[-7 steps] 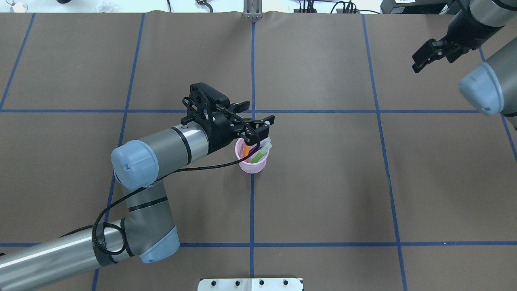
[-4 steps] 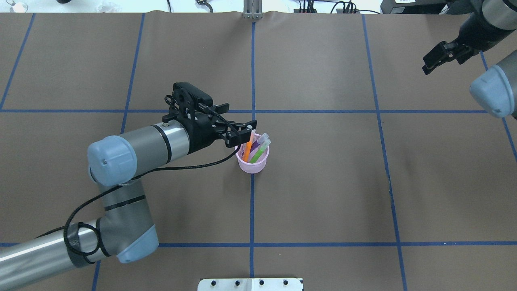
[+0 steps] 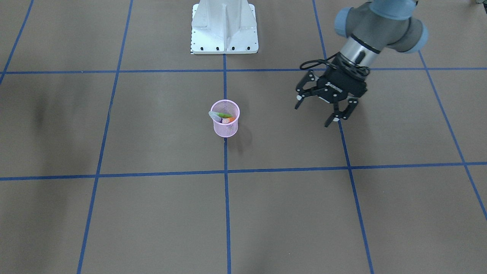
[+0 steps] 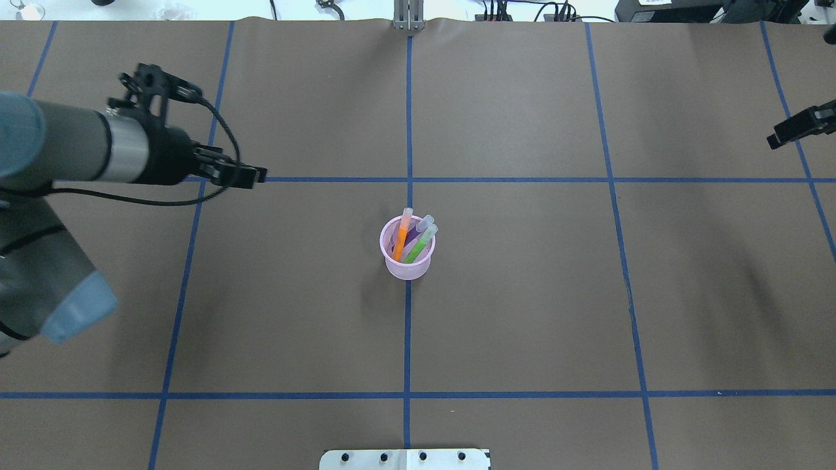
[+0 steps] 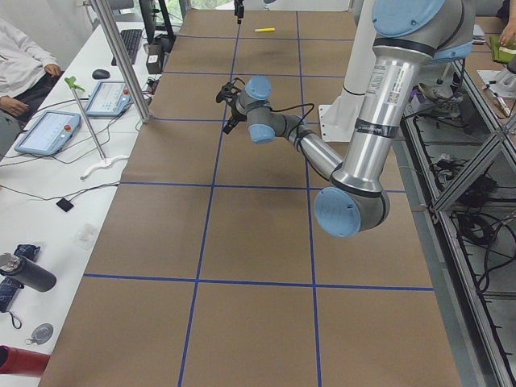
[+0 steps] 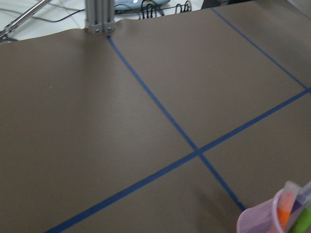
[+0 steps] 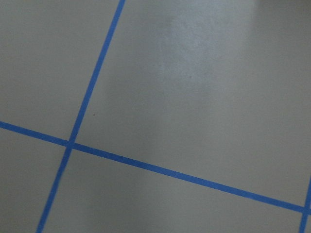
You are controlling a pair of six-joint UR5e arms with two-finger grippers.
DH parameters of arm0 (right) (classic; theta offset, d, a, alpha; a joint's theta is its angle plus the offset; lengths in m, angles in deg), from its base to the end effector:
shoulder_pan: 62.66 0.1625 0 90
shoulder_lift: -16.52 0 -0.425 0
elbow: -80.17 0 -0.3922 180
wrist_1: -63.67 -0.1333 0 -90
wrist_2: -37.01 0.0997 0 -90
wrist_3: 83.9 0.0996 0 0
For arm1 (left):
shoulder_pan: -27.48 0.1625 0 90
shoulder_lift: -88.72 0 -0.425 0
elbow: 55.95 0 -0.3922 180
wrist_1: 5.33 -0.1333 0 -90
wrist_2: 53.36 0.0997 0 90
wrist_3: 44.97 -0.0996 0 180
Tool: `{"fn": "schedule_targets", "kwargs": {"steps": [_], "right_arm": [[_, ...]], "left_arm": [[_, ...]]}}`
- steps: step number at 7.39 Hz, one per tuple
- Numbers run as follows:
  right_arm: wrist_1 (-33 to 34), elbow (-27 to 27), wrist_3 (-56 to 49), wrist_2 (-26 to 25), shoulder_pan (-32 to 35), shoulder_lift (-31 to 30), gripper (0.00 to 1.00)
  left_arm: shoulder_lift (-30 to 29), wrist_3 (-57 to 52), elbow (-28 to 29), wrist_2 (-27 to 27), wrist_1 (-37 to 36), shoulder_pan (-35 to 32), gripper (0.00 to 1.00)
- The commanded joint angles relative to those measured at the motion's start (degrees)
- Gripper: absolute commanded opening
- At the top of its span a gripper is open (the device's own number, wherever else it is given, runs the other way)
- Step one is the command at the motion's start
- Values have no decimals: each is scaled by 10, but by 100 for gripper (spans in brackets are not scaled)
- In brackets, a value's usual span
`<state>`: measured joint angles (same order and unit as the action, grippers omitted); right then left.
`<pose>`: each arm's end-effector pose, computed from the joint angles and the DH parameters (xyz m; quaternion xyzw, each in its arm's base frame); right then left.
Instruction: Collect pens into pen holder
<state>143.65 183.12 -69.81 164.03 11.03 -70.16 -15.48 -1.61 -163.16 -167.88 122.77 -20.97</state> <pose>-0.0773 -0.5252 0.5040 0.1271 -0.3549 -0.0901 0.9218 0.3018 -0.4792 0.3084 0.2932 0.5047 0.1084 0.8047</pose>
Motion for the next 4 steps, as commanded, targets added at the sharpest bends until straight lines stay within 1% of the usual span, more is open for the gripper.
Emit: {"fn": "schedule_targets", "kwargs": {"steps": [1, 2, 3, 4], "right_arm": [[-91, -30, -60, 2, 28, -100, 100], [-129, -51, -78, 2, 41, -135, 100], [-207, -108, -82, 3, 45, -165, 100], [-301, -188, -77, 5, 54, -166, 100]], "left_arm": [[91, -109, -7, -106, -11, -101, 99], [119, -159, -5, -107, -11, -121, 99], [133, -182, -5, -108, -9, -129, 99], [133, -182, -5, -107, -8, -129, 99]]}}
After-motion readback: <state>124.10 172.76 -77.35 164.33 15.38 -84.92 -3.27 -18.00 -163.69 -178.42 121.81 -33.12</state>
